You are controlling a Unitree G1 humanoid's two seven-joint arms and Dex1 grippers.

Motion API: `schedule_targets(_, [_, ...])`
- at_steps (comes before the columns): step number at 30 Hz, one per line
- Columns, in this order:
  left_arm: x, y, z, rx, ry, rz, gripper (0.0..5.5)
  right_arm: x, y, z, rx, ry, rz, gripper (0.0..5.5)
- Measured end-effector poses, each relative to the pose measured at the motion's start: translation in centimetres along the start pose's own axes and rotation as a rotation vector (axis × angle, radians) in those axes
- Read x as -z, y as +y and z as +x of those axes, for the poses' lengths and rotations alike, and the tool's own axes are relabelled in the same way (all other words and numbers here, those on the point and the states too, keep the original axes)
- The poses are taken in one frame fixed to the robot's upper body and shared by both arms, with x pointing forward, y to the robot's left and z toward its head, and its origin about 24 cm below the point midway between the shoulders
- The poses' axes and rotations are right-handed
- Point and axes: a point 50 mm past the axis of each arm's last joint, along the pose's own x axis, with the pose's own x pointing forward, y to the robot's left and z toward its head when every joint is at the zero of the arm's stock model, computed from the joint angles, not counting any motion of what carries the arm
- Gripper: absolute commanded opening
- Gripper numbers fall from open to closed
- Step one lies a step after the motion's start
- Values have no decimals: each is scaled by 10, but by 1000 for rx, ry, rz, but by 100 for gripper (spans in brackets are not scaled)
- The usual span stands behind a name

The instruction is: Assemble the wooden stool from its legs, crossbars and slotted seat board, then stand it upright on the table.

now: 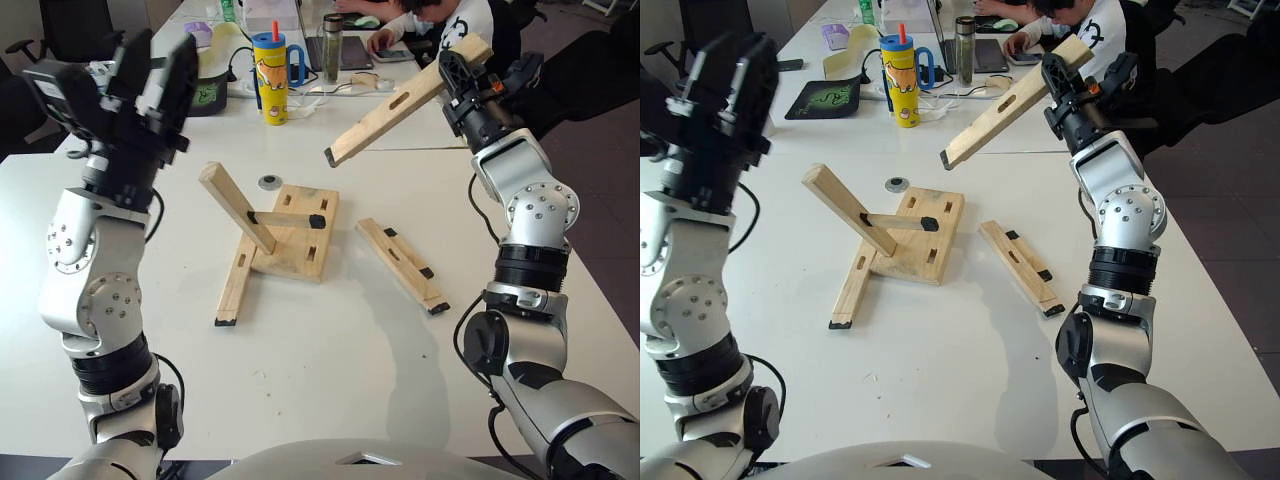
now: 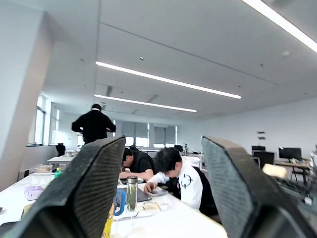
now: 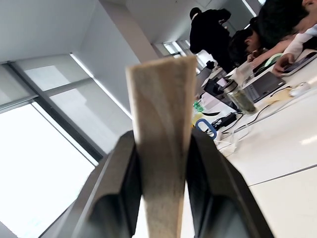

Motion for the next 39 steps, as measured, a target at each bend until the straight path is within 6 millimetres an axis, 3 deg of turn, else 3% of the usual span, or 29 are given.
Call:
schedule_targets(6, [-9,59,-22,-312,-9,61,283,8,-6,1,71,-10,-63,105])
schedule_targets(8, [10,70,-34,-367,141,142,283,10,-9,0,93,-3,-96,105])
schedule_targets(9, [30,73,-44,-376,292,205,283,12,-11,-1,104,1,-107,105])
schedule_targets(13, [104,53,-81,-272,714,250,283,14,-11,-1,111,6,-145,105])
schedule_targets(17, [133,26,-86,-180,807,221,283,15,-5,-1,89,2,-167,105])
schedule_targets(26, [164,-17,-88,-20,887,189,283,18,-4,-6,84,14,-179,105])
schedule_targets(31, [171,-45,-70,66,838,125,283,10,-11,-12,115,14,-206,105])
schedule_targets(35, [172,-52,-62,89,818,123,283,8,-26,-23,181,68,-258,105])
schedule_targets(39, [171,-45,-64,65,824,144,283,17,-28,-29,162,152,-283,105])
